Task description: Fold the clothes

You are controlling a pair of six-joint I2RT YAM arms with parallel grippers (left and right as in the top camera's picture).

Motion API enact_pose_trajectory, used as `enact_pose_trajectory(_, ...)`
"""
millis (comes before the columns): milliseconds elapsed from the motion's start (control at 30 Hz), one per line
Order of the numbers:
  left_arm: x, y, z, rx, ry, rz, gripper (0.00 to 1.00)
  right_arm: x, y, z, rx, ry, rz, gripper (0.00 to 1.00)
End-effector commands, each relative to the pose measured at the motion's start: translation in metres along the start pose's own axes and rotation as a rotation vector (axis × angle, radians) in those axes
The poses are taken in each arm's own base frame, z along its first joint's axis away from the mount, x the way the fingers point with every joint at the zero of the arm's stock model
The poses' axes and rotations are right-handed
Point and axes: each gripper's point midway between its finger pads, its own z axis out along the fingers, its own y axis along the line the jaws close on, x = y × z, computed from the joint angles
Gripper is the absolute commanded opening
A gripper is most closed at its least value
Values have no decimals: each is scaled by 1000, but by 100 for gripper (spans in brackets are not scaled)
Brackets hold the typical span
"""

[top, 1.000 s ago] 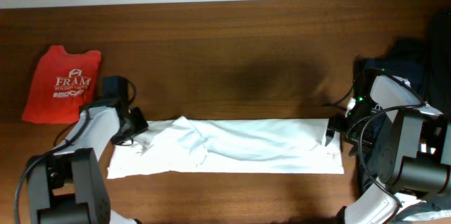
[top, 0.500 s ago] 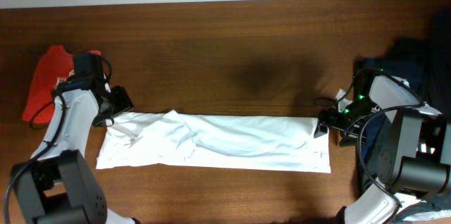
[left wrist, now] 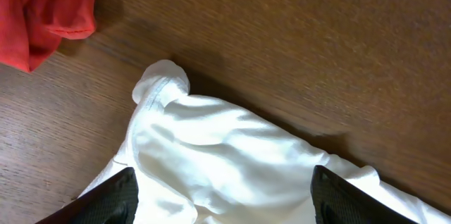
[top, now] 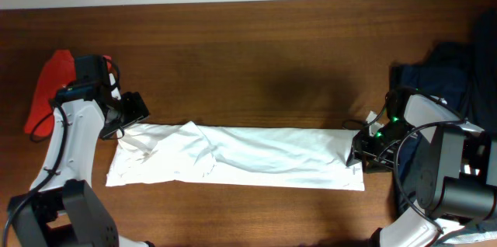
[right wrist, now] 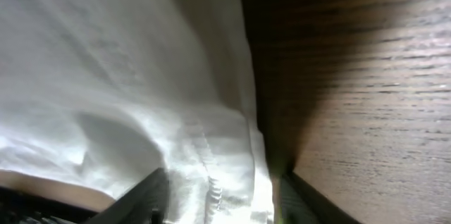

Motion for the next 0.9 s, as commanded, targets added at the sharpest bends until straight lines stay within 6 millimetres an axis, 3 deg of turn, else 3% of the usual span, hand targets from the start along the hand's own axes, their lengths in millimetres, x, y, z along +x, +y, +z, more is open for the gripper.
enact_pose_trajectory(0, -6, -2, -9, 17, -26, 0, 78, 5, 5, 11, -36, 34, -9, 51)
enact_pose_trajectory(200, -6, -2, -9, 17, -26, 0, 79, -3, 17, 16, -25, 9, -69, 44)
enact_pose_trajectory(267, -6, -2, -9, 17, -25, 0, 79, -3, 23, 18, -16, 9, -96, 33)
enact_pose_trajectory(367, -6, -2, -9, 17, -25, 0, 79, -7, 23, 18, -12, -5, -101, 4)
enact_pose_trajectory(467, -5, -2, -9, 17, -22, 0, 79, -17, 3, 0, 85, -30, -38, 4)
enact_pose_trajectory(533, -5, -2, -9, 17, -22, 0, 79, -26, -11, -28, 159, -56, 16, 4)
enact_pose_trajectory(567, -5, -2, -9, 17, -21, 0, 79, -36, -16, -51, 188, -91, 56, 4)
enact_pose_trajectory(600, -4, -1, -9, 16, -18, 0, 79, -44, -15, -72, 187, -126, 74, 4)
enact_pose_trajectory(667, -2, -1, -9, 14, -11, -1, 79, -48, -10, -93, 188, -149, 65, 4)
enact_pose_trajectory(767, -2, -1, -9, 14, -11, -1, 79, -42, 8, -94, 205, -121, -3, 4)
enact_pose_trajectory(867, 0, 0, -9, 11, -3, -1, 79, -37, 46, -81, 235, -96, -122, 4)
